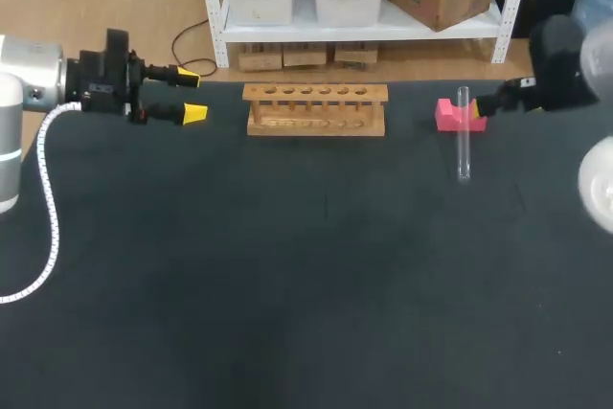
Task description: Grasp the test tube, adjust it, and insert it.
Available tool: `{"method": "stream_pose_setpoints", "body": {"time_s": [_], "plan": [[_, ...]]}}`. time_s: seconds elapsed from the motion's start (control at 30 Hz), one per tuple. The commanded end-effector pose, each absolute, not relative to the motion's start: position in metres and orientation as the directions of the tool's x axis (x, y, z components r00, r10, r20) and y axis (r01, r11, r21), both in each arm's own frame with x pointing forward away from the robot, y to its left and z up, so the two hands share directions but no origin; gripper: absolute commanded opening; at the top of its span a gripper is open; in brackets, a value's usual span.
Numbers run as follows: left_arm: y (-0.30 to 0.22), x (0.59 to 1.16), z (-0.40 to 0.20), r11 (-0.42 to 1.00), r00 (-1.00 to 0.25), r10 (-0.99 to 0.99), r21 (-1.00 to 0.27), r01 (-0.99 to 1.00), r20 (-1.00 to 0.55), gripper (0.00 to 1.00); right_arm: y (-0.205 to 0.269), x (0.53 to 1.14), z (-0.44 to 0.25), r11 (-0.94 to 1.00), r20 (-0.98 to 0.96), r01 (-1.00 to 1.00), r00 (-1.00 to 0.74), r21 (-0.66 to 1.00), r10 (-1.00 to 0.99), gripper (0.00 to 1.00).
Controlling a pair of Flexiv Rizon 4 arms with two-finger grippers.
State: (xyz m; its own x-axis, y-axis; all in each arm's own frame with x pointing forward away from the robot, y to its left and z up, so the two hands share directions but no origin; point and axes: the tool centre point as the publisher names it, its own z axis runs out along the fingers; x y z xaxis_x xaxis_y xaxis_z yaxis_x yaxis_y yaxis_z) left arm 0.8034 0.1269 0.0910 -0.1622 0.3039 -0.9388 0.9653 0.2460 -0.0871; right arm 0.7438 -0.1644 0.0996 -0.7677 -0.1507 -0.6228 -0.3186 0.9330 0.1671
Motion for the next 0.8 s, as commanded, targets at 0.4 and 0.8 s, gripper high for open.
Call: {"method": "stream_pose_setpoints", "body": {"time_s": [0.4, 0.8], "plan": [[0.127, 0.803, 0.090, 0.247, -0.160, 0.303, -0.085, 0.965, -0.940, 1.00, -0.150, 0.756, 0.075, 0.990, -0.704, -0.046, -0.699, -0.133, -0.127, 1.00], [0.127, 0.803, 0.090, 0.247, -0.160, 0.303, -0.085, 0.965, -0.940, 1.00, -0.130, 0.764, 0.048, 0.981, -0.665, -0.039, -0.730, -0.191, -0.159, 1.00]]}}
